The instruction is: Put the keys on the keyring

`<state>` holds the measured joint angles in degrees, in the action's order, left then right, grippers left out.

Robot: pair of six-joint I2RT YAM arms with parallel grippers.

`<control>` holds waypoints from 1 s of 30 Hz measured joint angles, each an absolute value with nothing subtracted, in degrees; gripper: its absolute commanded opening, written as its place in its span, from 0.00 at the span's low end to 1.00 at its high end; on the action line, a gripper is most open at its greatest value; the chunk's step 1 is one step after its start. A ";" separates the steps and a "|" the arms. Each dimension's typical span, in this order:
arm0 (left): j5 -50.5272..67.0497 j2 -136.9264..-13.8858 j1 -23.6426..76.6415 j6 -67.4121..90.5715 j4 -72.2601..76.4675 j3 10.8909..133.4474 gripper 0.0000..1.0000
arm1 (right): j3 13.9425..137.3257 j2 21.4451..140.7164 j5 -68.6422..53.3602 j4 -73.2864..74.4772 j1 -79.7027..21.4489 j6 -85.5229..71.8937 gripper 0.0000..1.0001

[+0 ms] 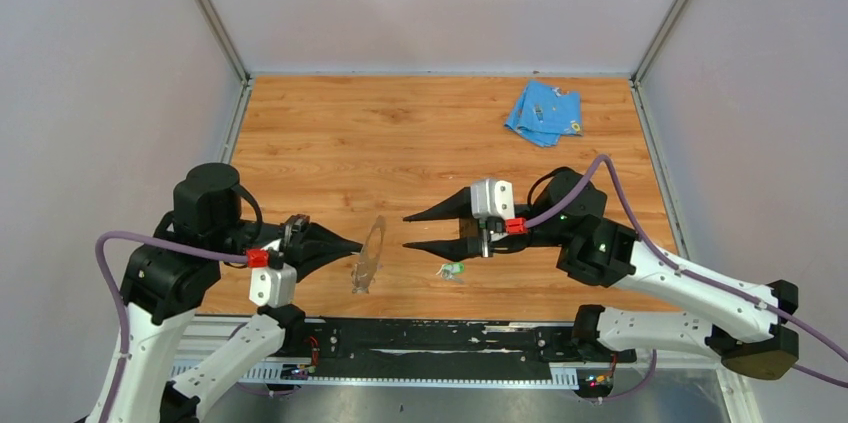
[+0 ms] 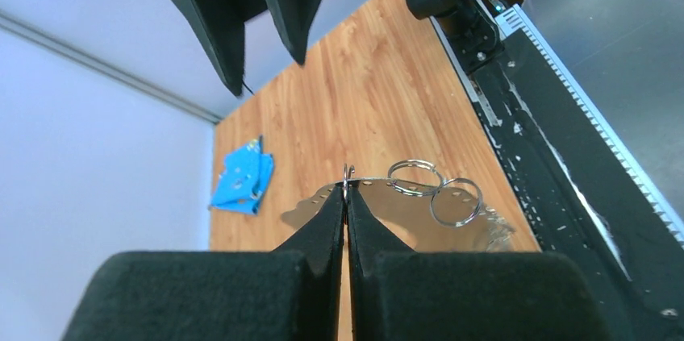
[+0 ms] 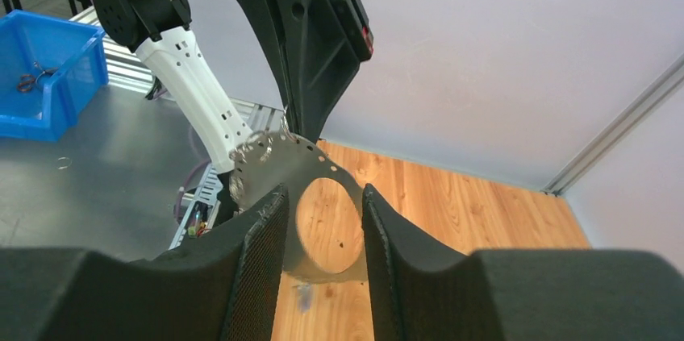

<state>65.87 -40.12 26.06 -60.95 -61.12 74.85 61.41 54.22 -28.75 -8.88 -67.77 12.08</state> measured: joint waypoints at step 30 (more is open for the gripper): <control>59.61 -42.61 26.06 -19.29 -46.26 73.76 0.00 | 47.68 50.22 5.06 9.80 -67.79 -3.44 0.64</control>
